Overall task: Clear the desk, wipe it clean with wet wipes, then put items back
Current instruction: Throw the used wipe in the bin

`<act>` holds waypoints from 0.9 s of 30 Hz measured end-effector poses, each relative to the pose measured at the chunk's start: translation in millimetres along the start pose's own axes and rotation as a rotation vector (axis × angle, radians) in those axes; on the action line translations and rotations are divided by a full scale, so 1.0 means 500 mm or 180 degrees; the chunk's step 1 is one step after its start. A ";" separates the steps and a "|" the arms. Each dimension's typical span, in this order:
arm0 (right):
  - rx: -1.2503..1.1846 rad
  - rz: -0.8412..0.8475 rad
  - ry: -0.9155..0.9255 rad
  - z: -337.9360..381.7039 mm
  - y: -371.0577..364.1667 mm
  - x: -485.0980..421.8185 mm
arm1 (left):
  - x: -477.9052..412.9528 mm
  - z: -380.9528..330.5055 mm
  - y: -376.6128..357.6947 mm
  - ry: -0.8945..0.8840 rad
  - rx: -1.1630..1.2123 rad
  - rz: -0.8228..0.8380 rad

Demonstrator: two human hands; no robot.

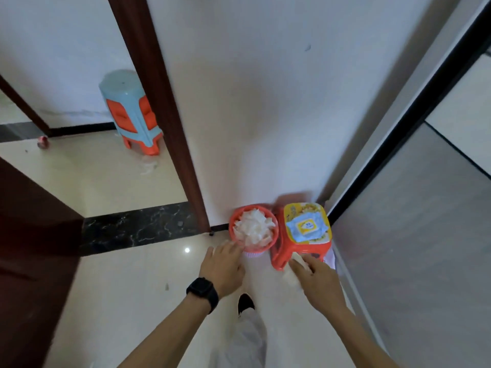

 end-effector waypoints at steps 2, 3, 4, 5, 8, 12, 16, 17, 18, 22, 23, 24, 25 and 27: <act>0.0155 0.0011 -0.0067 0.028 0.013 -0.066 | -0.088 0.011 0.034 -0.0008 -0.0022 0.0026; 0.0283 -0.0025 -0.0068 0.045 0.020 -0.098 | -0.131 0.019 0.051 0.0010 -0.0020 0.0018; 0.0387 -0.0220 0.0038 0.061 0.026 -0.136 | -0.174 0.029 0.068 0.0036 -0.0011 0.0002; 0.0466 -0.0367 0.0087 0.074 0.033 -0.171 | -0.216 0.037 0.087 0.0072 -0.0015 -0.0010; 0.0644 0.0009 0.0096 0.100 0.031 -0.270 | -0.338 0.063 0.148 0.0095 -0.0347 -0.0276; 0.0346 -0.0011 0.0057 0.126 0.020 -0.380 | -0.469 0.072 0.274 -0.0085 -0.0576 -0.1410; 0.0257 0.0025 0.0040 0.140 -0.023 -0.506 | -0.574 0.066 0.393 -0.0110 -0.0839 -0.2181; 0.0280 0.0082 0.0025 0.141 -0.039 -0.537 | -0.596 0.066 0.412 -0.0114 -0.0893 -0.2266; 0.0287 0.0146 0.0019 0.138 -0.057 -0.568 | -0.617 0.067 0.426 -0.0116 -0.0925 -0.2294; 0.0560 0.0493 0.0073 0.146 -0.121 -0.666 | -0.688 0.104 0.445 0.0199 -0.0807 -0.2263; 0.0707 0.0607 0.0104 0.150 -0.133 -0.685 | -0.699 0.113 0.442 0.0270 -0.0780 -0.2252; 0.0830 0.0717 0.0164 0.151 -0.143 -0.703 | -0.708 0.119 0.436 0.0303 -0.0763 -0.2245; 0.0912 0.0837 0.0207 0.156 -0.151 -0.718 | -0.716 0.122 0.430 0.0310 -0.0751 -0.2265; 0.0972 0.1031 0.0239 0.153 -0.171 -0.747 | -0.728 0.125 0.421 0.0281 -0.0735 -0.2366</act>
Point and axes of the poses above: each hand's wrist, its own x-axis away from the middle knuckle, its own y-axis out of the back of the hand, z = x × y, the point moved 4 cm from there along -x, towards the middle knuckle, and after that the axes turned 10 degrees about x, right-handed, at the moved point
